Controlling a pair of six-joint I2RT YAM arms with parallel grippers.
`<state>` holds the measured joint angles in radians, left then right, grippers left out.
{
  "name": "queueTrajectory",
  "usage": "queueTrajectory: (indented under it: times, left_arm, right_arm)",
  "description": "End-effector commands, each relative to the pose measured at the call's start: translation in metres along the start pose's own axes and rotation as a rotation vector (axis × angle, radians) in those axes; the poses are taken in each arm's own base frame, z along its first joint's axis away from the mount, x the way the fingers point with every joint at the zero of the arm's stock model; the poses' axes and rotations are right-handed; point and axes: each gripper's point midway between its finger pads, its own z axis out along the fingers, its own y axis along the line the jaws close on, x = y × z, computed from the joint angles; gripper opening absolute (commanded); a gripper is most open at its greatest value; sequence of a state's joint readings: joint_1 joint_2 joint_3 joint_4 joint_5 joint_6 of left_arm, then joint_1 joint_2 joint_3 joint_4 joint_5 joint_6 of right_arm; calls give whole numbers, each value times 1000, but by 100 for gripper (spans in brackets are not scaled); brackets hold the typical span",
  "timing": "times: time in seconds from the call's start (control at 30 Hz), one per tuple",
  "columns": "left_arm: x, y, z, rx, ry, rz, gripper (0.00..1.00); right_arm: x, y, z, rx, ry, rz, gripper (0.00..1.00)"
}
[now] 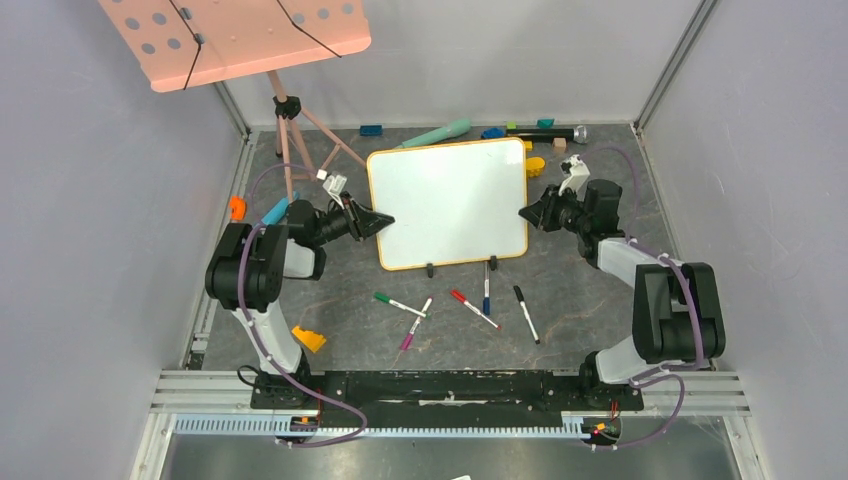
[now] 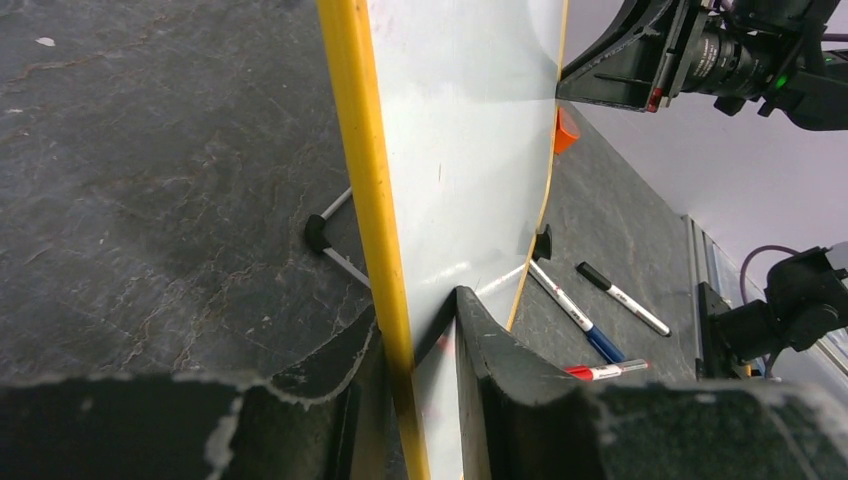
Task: Write a sentence on the whiteboard
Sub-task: Move the whiteboard to the center of the board, then pick up the whiteboard marker from the center of the board.
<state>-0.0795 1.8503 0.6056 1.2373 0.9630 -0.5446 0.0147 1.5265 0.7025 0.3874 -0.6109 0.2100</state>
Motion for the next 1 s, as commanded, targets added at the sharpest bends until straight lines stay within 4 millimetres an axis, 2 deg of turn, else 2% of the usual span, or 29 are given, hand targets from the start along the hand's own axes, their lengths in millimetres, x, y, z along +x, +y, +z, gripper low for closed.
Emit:
queueTrajectory:
  times: [0.0,0.07,0.1,0.13,0.2,0.3,0.47,0.5,0.53,0.7,0.87,0.97]
  left_arm:
    - [-3,-16,6,91,15,38,25]
    - [2,-16,9,90,37,33,26]
    - [3,-17,10,86,42,40,29]
    - [3,-17,9,77,42,51,34]
    - [3,-15,7,47,33,73,51]
    - [0,-11,4,-5,5,100,67]
    - [-5,-2,-5,-103,-42,122,75]
    - [-6,-1,-8,-126,-57,127,95]
    - [-8,-2,-11,-145,-71,130,99]
    - [-14,-9,-35,-257,-155,148,100]
    - [-11,-18,-70,-406,-253,84,100]
    - [-11,-21,-92,-498,-327,14,100]
  right_arm:
    - [-2,32,-10,-101,-5,-23,19]
    - [-3,33,-13,-96,-12,-25,22]
    - [-4,32,-14,-82,-14,-25,31]
    - [-5,29,-15,-61,-15,-28,44]
    - [-8,24,-16,-24,-18,-31,62]
    - [-19,13,-23,73,-21,-12,71]
    - [-34,-6,-54,305,-51,14,73]
    - [-34,-6,-60,333,-49,18,73]
    - [-30,-3,-65,350,-35,22,72]
    - [6,22,-81,413,29,32,70]
    - [46,59,-76,402,92,60,65]
    - [73,73,-71,406,147,68,61]
